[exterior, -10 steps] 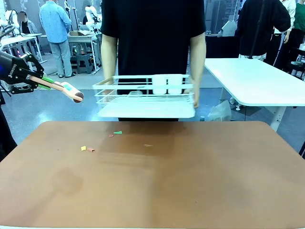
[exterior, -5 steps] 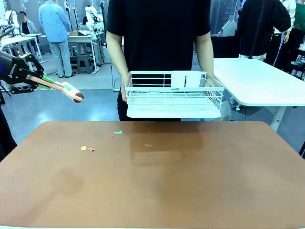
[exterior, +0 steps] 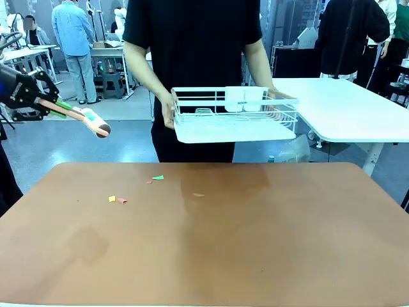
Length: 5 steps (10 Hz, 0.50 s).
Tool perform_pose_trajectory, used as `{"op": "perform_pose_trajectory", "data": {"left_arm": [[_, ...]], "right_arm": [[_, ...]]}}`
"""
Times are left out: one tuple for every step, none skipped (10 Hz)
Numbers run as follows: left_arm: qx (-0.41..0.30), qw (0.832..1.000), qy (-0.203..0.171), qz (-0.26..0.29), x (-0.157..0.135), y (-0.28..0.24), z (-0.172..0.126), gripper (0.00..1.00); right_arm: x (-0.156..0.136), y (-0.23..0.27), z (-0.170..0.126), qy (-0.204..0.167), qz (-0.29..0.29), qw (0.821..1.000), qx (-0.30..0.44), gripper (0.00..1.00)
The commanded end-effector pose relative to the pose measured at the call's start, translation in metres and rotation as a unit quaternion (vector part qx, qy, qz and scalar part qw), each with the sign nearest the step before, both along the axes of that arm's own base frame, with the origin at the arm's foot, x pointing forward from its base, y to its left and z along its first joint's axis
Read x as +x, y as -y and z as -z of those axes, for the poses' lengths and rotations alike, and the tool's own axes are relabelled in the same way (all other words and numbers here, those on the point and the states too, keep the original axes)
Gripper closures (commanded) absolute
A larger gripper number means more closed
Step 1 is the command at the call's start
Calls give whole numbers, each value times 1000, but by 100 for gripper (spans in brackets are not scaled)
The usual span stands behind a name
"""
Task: Clean the table.
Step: Clean the table with the Lint Roller when the human lifts the Dish drying rack.
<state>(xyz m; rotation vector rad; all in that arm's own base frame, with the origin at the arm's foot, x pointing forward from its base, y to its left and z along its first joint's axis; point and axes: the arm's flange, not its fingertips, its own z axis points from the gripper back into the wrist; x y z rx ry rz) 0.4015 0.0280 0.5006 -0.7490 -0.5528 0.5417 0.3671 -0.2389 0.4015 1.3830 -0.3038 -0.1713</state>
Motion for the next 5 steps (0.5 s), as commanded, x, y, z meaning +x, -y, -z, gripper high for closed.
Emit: {"op": "perform_pose_trajectory", "data": {"left_arm": [[79, 993, -48, 77, 30, -16, -46, 79], [113, 983, -67, 126, 53, -26, -55, 79], [150, 966, -67, 201, 78, -40, -50, 79], [165, 957, -92, 220, 98, -51, -29, 79], [175, 943, -107, 263, 112, -60, -4, 79]], "right_arm": [[0, -1, -3, 0, -1, 1000, 2, 0], [0, -1, -3, 0, -1, 1000, 2, 0], [0, -1, -3, 0, -1, 1000, 2, 0], [0, -1, -3, 0, -1, 1000, 2, 0], [0, -1, -3, 0, -1, 1000, 2, 0]]}}
